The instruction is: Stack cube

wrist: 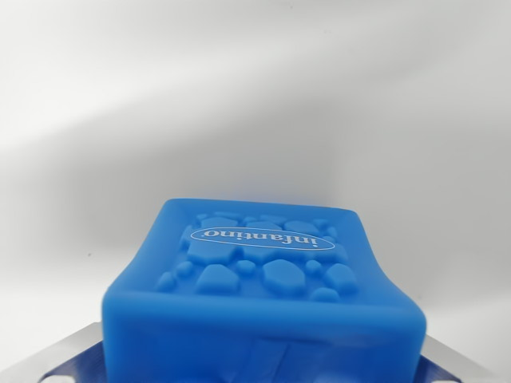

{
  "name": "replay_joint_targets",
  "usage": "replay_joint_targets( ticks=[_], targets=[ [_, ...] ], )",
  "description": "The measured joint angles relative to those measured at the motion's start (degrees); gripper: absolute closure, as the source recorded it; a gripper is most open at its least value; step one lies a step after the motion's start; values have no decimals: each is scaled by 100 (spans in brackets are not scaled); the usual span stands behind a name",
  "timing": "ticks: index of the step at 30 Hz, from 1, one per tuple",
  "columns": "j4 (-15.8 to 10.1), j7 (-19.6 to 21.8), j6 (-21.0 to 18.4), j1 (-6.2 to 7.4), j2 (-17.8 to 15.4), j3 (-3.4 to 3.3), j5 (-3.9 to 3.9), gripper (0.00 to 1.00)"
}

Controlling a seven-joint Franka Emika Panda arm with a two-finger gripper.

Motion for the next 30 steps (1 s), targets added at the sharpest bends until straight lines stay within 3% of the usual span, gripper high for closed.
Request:
replay_joint_targets(
  ticks=[30],
  targets=[
    [-209,-44,-808,-50,-1035,73,65,100]
  ],
)
